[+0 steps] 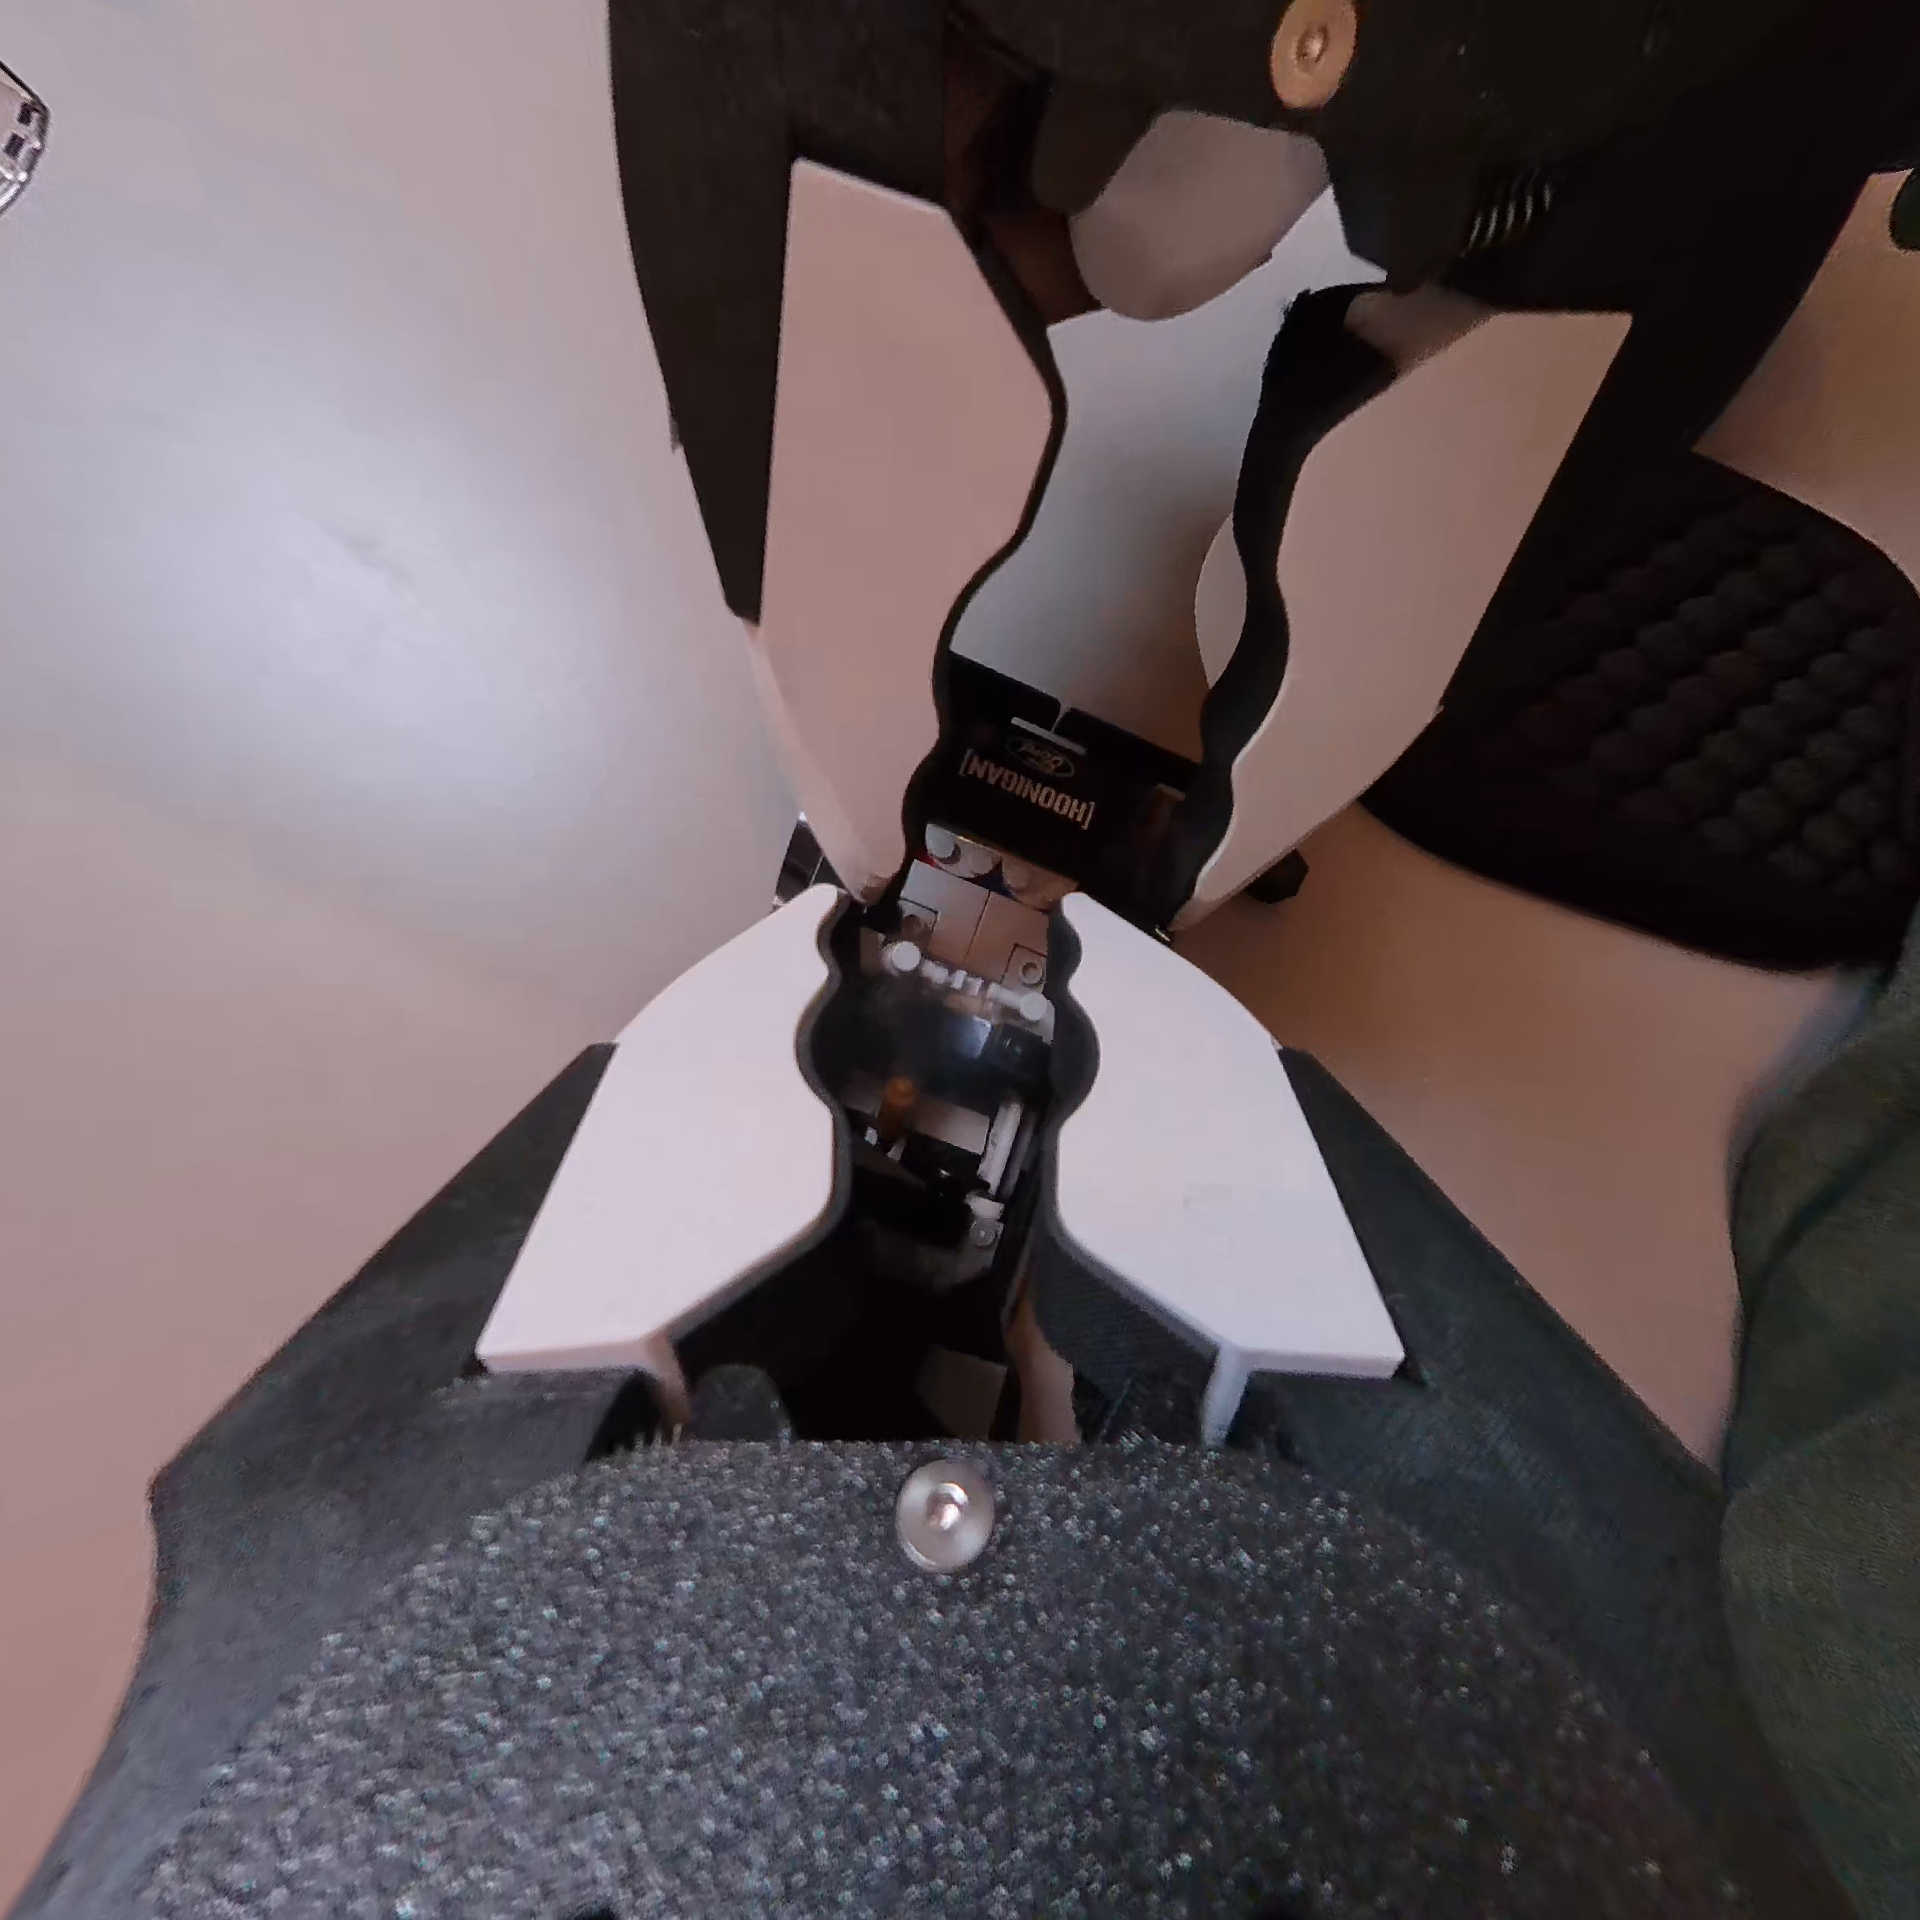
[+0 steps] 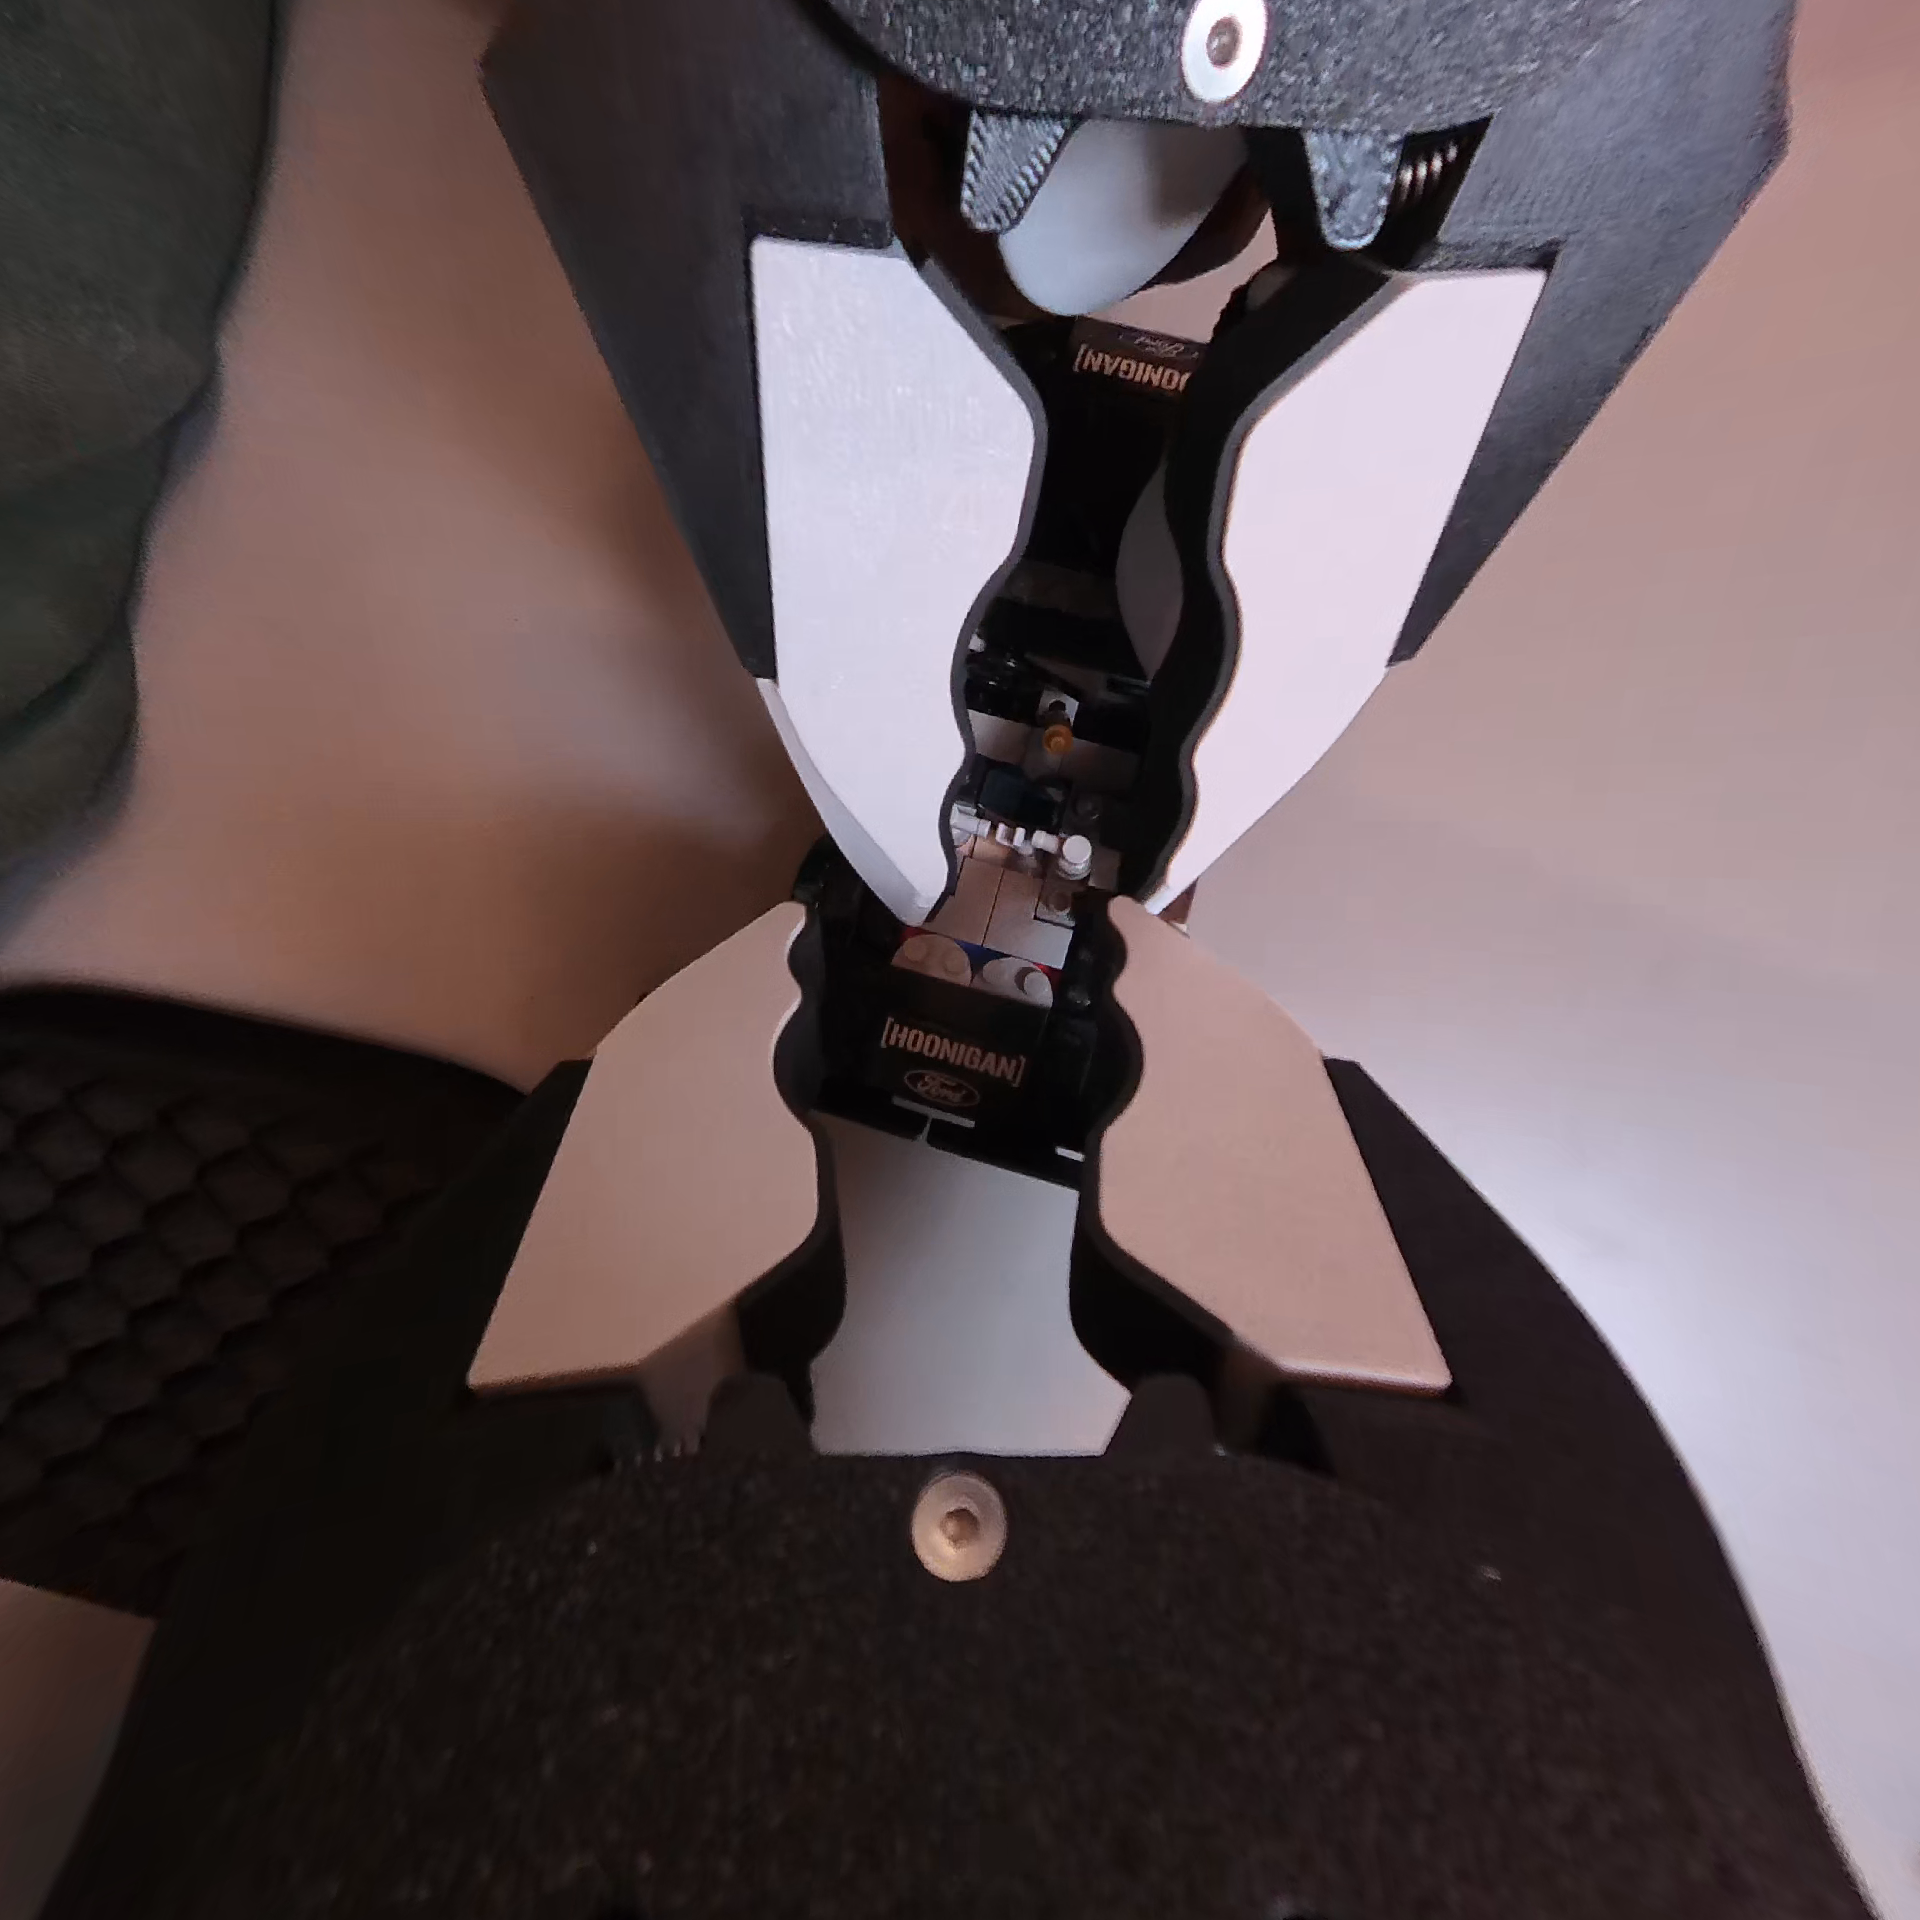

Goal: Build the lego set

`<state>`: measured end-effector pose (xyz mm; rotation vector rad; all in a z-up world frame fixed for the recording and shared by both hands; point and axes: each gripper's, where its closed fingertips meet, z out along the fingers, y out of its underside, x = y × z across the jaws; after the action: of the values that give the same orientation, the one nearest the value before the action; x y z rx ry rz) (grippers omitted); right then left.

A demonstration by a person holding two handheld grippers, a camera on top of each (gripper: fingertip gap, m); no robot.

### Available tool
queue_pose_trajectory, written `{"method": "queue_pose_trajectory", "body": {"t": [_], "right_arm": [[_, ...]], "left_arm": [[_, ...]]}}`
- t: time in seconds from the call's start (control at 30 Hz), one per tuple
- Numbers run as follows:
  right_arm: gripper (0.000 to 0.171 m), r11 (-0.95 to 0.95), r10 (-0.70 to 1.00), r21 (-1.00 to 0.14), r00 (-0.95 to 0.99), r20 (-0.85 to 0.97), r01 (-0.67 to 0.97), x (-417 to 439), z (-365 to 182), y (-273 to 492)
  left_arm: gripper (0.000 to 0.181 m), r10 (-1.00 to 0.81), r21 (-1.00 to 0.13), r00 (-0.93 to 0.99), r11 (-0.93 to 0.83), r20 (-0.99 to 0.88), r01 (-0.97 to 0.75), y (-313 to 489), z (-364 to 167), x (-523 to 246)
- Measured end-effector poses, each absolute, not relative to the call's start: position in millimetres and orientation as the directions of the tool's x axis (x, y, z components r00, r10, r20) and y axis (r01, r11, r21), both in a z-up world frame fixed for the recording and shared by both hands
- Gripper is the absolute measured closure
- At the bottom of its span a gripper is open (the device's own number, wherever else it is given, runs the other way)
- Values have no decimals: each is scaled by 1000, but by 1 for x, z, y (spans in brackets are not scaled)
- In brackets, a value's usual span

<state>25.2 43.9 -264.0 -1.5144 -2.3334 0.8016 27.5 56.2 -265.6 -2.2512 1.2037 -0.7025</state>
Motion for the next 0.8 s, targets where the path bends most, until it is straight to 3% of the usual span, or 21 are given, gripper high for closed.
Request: {"method": "queue_pose_trajectory", "body": {"t": [0.43,0.8], "right_arm": [[122,302,901,-569,-423,-90,765,23,-267,43],[126,215,944,-641,-324,-56,737,22,-252,57]], "left_arm": [[142,-859,-656,476,-471,188,-590,58,-259,25],[120,-877,-658,476,-395,63,-641,52,-261,-26]]}}
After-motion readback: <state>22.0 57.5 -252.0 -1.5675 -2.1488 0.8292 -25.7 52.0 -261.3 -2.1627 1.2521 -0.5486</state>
